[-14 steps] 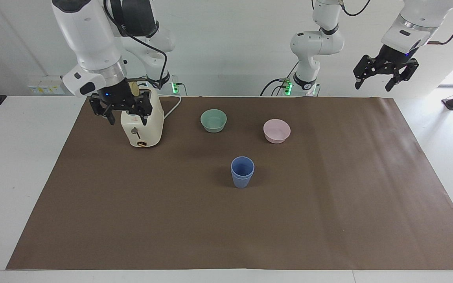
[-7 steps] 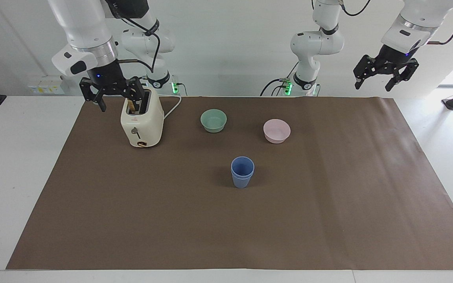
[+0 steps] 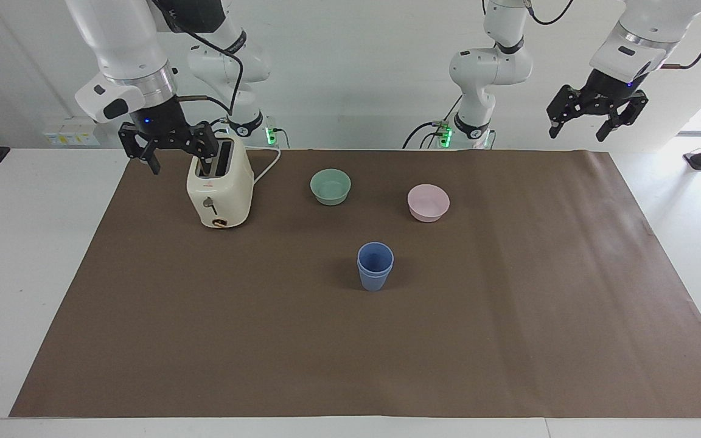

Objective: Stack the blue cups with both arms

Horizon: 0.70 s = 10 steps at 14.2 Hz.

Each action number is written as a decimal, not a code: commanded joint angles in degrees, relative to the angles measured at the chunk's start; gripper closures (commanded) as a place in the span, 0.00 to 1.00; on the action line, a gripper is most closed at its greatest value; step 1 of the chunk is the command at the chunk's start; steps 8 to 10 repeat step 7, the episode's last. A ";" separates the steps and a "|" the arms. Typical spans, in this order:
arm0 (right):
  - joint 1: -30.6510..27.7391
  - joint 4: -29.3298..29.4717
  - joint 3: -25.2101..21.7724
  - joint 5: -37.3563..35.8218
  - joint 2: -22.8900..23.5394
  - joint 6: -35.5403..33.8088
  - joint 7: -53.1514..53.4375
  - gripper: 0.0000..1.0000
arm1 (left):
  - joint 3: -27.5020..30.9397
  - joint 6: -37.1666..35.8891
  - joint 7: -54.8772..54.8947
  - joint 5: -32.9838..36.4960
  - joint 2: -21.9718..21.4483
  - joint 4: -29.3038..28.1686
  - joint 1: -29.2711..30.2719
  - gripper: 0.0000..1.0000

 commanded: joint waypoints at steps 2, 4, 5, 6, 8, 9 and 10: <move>-1.99 -1.80 0.62 0.54 -1.37 0.99 -1.29 0.00 | -0.48 -0.33 0.90 -0.71 -0.55 -0.08 0.91 0.00; -2.08 -1.80 0.62 0.54 -1.37 0.99 -1.29 0.00 | -0.48 -0.33 0.90 -0.71 -0.55 -0.08 0.91 0.00; -2.08 -1.89 0.62 0.54 -1.37 0.99 -1.29 0.00 | -0.48 -0.33 0.90 -0.71 -0.55 0.00 0.91 0.00; -2.08 -1.89 0.62 0.54 -1.37 0.90 -1.46 0.00 | -0.48 -0.42 0.90 -0.71 -0.55 -0.08 0.91 0.00; -2.08 -1.89 0.62 0.46 -1.37 0.90 -1.55 0.00 | -0.48 -0.33 0.90 -0.71 -0.55 0.00 0.91 0.00; -2.08 -1.89 0.62 0.46 -1.37 0.90 -1.55 0.00 | -0.48 -0.33 0.90 -0.71 -0.55 0.00 0.91 0.00; -2.08 -1.89 0.62 0.46 -1.37 0.90 -1.55 0.00 | -0.48 -0.33 0.90 -0.71 -0.55 0.00 0.91 0.00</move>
